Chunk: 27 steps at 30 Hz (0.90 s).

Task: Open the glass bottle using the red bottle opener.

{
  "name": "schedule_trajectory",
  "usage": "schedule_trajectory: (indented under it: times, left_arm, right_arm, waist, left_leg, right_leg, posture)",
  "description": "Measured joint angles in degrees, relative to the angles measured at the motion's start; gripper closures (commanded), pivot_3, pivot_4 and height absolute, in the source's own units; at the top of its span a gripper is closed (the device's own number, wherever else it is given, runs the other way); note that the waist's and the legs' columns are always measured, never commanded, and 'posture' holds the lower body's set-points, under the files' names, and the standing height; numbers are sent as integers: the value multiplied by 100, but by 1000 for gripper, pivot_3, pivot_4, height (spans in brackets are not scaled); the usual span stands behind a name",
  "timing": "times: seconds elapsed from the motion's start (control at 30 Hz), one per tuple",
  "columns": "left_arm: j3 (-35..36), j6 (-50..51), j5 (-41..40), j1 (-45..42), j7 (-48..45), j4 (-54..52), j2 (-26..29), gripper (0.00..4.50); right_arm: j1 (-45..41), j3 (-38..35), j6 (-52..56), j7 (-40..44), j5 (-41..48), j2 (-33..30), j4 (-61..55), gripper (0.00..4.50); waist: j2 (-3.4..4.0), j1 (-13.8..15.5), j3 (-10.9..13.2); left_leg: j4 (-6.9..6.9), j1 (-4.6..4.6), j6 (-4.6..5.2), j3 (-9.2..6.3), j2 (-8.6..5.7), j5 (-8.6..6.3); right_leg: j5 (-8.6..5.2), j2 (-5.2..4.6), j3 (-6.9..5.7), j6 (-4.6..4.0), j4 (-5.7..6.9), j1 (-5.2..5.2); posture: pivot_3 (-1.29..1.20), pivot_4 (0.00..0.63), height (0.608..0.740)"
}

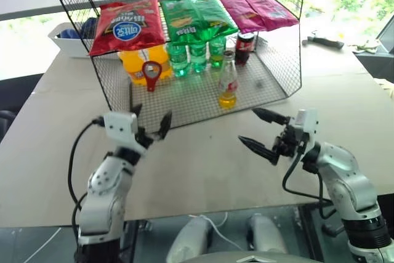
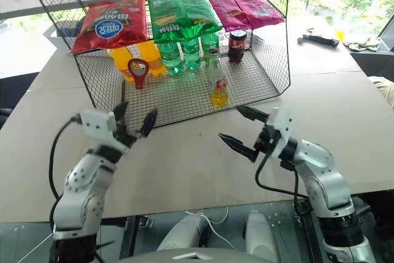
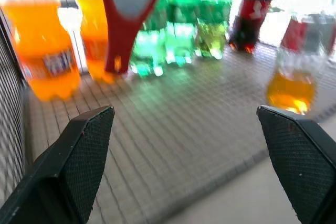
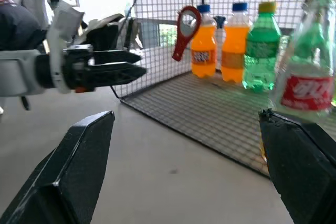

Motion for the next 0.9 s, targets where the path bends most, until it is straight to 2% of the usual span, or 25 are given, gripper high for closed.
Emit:
schedule_trajectory:
  times: [0.1, 0.33, 0.9]
  left_arm:
    - [-73, 2, 399, -587, 394, 341, -114, 0]
    - [-189, -349, 1022, -1346, 938, 1159, -208, 0]
    - [-138, -1094, 1206, -2125, 1071, 2365, -178, 0]
  right_arm:
    - [-177, 151, 255, -169, 64, 104, -208, 69]
    - [-217, 223, 386, -281, 69, 161, -279, 69]
    - [-188, 258, 159, -280, -116, 233, -276, 69]
  waist:
    - [-1, -1, 0]
    - [-7, 0, 2]
    - [-9, -9, 4]
  left_leg:
    - [0, -4, 0, -3, -2, 0]
    - [0, -7, 0, -6, -6, 0]
    - [1, -8, 0, -8, -6, 1]
  right_leg:
    - [0, 1, -1, 0, 0, -6]
    - [0, -1, -1, 0, 0, -7]
    - [1, -1, -3, 1, 1, -8]
  posture:
    - [0, 150, 740]
    - [0, 150, 740]
    - [0, 150, 740]
